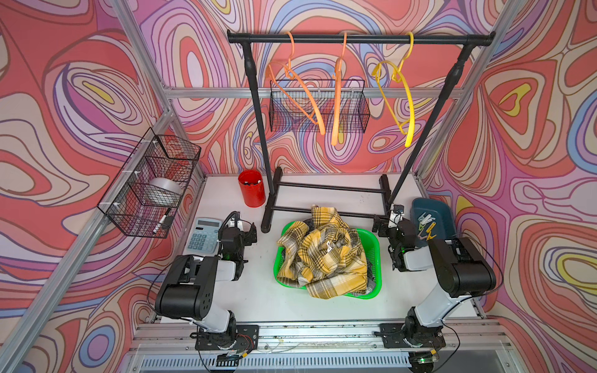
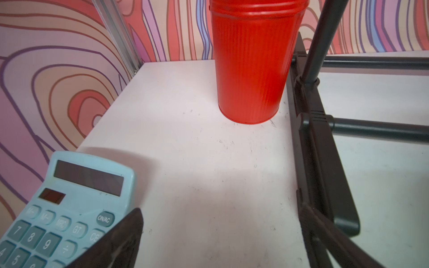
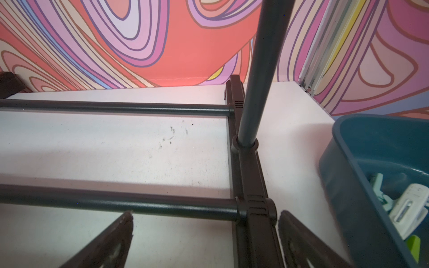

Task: Remove the clothespins securing long-sleeve shirts to the hanger
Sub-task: Reset both arms

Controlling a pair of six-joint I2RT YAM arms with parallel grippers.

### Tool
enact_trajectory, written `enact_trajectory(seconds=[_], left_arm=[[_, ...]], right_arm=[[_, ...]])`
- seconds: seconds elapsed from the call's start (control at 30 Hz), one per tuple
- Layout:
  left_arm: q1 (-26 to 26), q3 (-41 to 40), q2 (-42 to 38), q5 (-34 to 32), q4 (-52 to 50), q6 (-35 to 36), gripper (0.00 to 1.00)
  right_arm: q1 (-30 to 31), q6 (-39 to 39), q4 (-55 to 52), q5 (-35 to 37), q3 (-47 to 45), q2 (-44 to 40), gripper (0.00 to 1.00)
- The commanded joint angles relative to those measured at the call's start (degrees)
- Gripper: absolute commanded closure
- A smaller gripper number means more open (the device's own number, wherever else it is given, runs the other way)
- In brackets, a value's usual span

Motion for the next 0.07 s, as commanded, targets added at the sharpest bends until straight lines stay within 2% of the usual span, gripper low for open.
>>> enact_trajectory(seconds=[0.0,0.03], left_arm=[[1.3,1.01,-0.1,3.55,-1.44,-0.81,0.0],[1.3,0.7,0.1,3.47,-0.51,-0.7,0.0]], right_arm=[[-0.14,-0.13,-0.19,0.14,0.5,0.16,0.02],[-0.14,-0.1,-0.1,0.18,0.5,0.16,0.02]])
